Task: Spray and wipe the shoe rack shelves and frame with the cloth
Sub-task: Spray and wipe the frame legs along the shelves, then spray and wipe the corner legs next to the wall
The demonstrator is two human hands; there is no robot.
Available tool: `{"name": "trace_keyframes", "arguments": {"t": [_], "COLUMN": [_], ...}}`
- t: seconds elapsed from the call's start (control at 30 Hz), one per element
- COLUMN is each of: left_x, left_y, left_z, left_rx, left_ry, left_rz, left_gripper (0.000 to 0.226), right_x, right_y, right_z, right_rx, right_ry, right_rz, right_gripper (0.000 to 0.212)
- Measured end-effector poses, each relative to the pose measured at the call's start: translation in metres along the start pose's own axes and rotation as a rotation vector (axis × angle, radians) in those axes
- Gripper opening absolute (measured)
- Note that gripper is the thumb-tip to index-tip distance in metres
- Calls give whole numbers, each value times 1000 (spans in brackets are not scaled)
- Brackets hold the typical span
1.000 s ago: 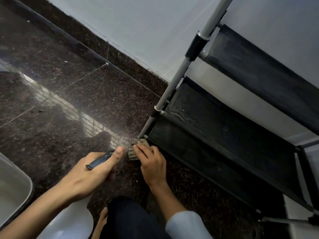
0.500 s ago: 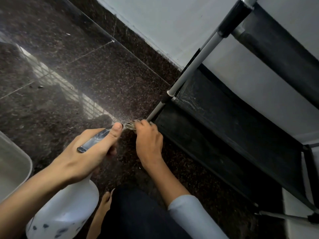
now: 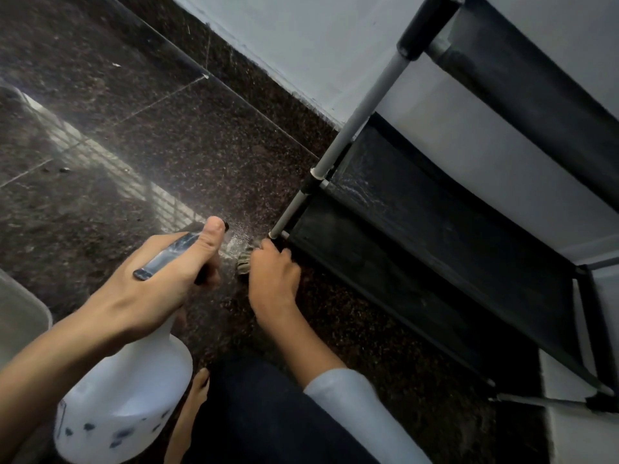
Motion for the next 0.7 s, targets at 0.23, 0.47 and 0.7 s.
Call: {"name": "trace_keyframes", "arguments": {"t": [0.23, 0.47, 0.7], "left_x": [10, 12, 11], "left_y": [1, 17, 38], "left_z": [-24, -51, -89], "left_rx": [64, 34, 102], "left_ry": [-24, -20, -13], "left_rz": [-27, 28, 88], "left_gripper": [67, 79, 69], "right_x": [-13, -7, -13], "right_y": [5, -15, 17], "right_z": [-7, 15, -31], "right_rx": [-242, 13, 27], "right_ry": [173, 101, 42], "right_rz": [-170, 44, 176], "right_gripper": [36, 29, 32]}}
Point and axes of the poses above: each hand's wrist, its own y-axis away from the middle knuckle, its own x-axis out of the palm, z = x × y, the point moved 1 cm from there along -y, towards the middle knuckle, and after that the axes turned 8 degrees about -x, right-handed, at the moved point
